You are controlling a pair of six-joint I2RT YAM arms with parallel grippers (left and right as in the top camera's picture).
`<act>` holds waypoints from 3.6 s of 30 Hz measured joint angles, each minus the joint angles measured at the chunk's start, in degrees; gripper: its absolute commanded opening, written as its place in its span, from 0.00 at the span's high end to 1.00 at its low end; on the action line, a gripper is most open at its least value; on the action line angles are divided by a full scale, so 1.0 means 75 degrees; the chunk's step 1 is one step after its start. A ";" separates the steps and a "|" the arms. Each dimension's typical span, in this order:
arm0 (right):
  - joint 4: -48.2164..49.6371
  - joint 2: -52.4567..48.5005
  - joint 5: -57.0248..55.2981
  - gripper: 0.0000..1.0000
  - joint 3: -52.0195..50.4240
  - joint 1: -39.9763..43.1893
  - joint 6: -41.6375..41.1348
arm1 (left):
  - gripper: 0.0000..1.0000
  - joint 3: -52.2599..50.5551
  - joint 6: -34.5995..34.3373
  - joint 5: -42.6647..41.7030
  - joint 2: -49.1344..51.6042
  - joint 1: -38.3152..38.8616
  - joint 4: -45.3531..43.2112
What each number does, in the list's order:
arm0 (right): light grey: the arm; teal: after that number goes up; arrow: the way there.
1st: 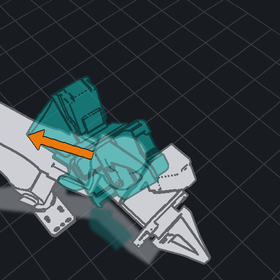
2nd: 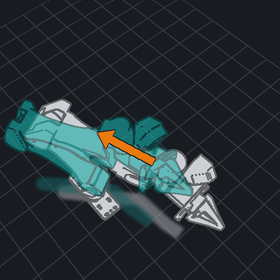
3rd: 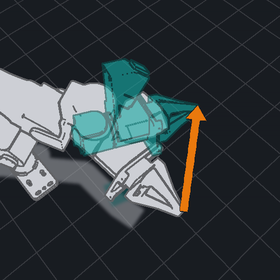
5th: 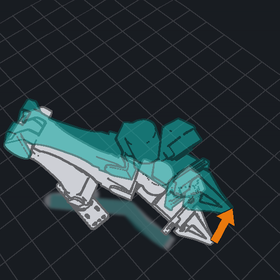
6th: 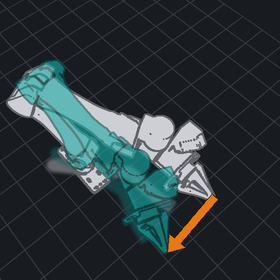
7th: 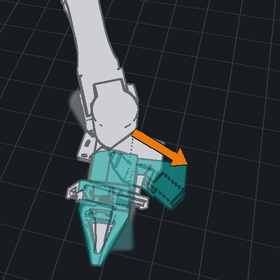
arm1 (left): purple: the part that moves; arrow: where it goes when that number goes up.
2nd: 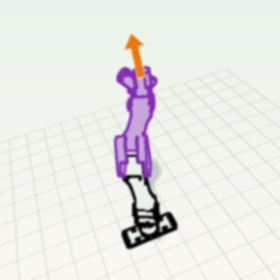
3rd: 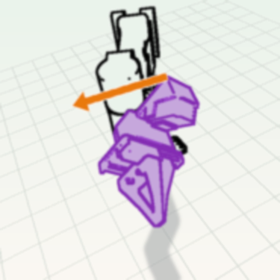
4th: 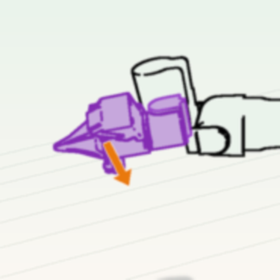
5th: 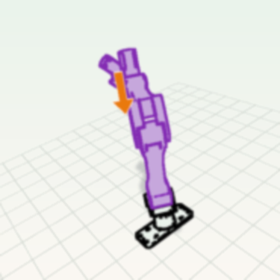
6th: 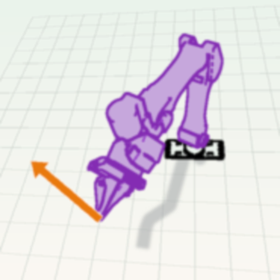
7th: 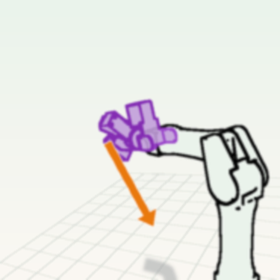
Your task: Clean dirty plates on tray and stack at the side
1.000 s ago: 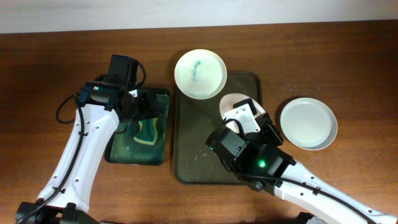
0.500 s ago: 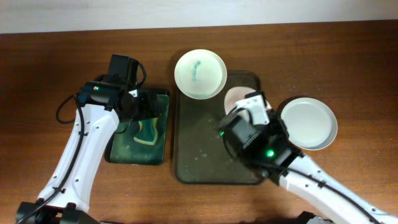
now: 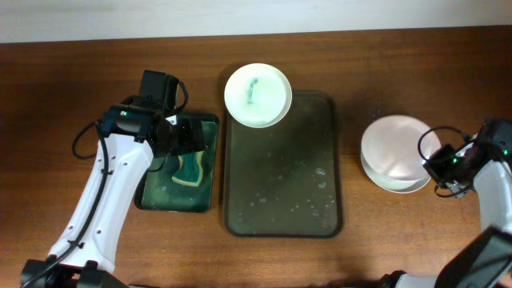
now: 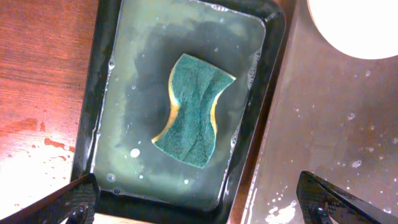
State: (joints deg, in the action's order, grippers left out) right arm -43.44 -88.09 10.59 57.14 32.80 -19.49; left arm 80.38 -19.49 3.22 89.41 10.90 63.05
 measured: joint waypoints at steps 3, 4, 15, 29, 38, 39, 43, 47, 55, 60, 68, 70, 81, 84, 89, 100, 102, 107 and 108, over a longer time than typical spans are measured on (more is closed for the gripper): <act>0.0070 -0.0988 0.0055 0.37 0.0000 0.0029 -0.0166 | 0.01 0.0000 0.0003 0.0000 0.0000 0.0000 0.0003; 0.0047 -0.1052 0.0248 0.34 0.0000 0.0029 -0.0166 | 0.01 0.0000 0.0003 0.0000 0.0000 0.0000 0.0000; 0.2063 0.0758 0.0968 0.29 0.0560 -0.5849 0.1291 | 0.01 0.0000 0.0003 0.0000 0.0000 0.0000 0.0012; 0.2291 -0.5013 0.0516 0.96 0.4328 -0.6041 0.0009 | 0.01 0.0006 0.0003 -0.0003 0.0009 0.0000 0.0015; -0.3051 -0.2777 0.0510 0.96 0.3928 -0.5528 0.0749 | 0.01 0.0012 0.0003 -0.0003 0.0009 0.0000 0.0006; -0.2757 -0.2777 0.0507 0.96 0.3456 -0.5625 0.0734 | 0.01 0.0015 0.0003 0.0000 0.0009 0.0000 -0.0006; -0.1189 -0.2841 0.0772 0.64 0.1696 -0.5826 0.0475 | 0.01 0.0012 0.0003 0.0000 0.0009 0.0000 0.0009; -0.1253 -0.2632 0.0895 0.53 0.1667 -0.5759 0.1259 | 0.06 0.0012 0.0000 -0.0003 0.0009 0.0000 -0.0050; -0.1737 0.0711 0.0921 0.47 0.1836 -0.5625 0.1687 | 0.63 -0.2014 0.0460 -0.0096 0.0769 0.0000 -0.2702; -0.2037 0.0650 0.0918 0.48 0.1836 -0.5627 0.1690 | 1.00 -0.2430 0.0752 -0.0259 0.2017 -0.0012 -0.3678; -0.2157 0.0647 0.0915 0.48 0.1836 -0.5627 0.1684 | 1.00 -0.1903 0.0749 -0.0291 0.2215 -0.0012 -0.2908; -0.2171 0.0644 0.0915 0.48 0.1836 -0.5627 0.1684 | 1.00 -0.1641 0.0749 -0.0315 0.2183 -0.0015 -0.2349; -0.1839 -0.0248 0.0915 0.66 0.1518 -0.5627 0.1679 | 1.00 -0.1221 0.0749 -0.0236 0.1005 -0.0012 -0.1539; -0.1836 -0.0286 0.0915 0.66 0.1518 -0.5627 0.1679 | 1.00 -0.1212 0.0749 -0.0163 0.1005 -0.0012 -0.1486; -0.1824 -0.0286 0.0912 0.66 0.1518 -0.5627 0.1679 | 1.00 -0.1169 0.0924 -0.0163 0.0627 -0.0012 -0.1926; -0.1772 -0.0289 0.0915 0.66 0.1384 -0.5627 0.1682 | 1.00 -0.1096 0.1061 -0.0163 -0.0131 -0.0012 -0.2445; -0.1754 -0.0291 0.0912 0.66 0.1384 -0.5627 0.1682 | 1.00 -0.1099 0.1061 -0.0163 -0.0131 -0.0012 -0.2442; -0.1716 -0.0291 0.0915 0.66 0.1384 -0.5627 0.1679 | 1.00 -0.1099 0.1061 -0.0163 -0.0131 -0.0012 -0.2442; -0.1716 -0.0291 0.0915 0.66 0.1384 -0.5627 0.1679 | 1.00 -0.1099 0.1061 -0.0163 -0.0131 -0.0012 -0.2442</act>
State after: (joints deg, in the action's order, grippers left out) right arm -56.31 -90.28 17.45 67.53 -9.41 -6.90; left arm 72.14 -11.53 2.00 88.42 10.81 44.73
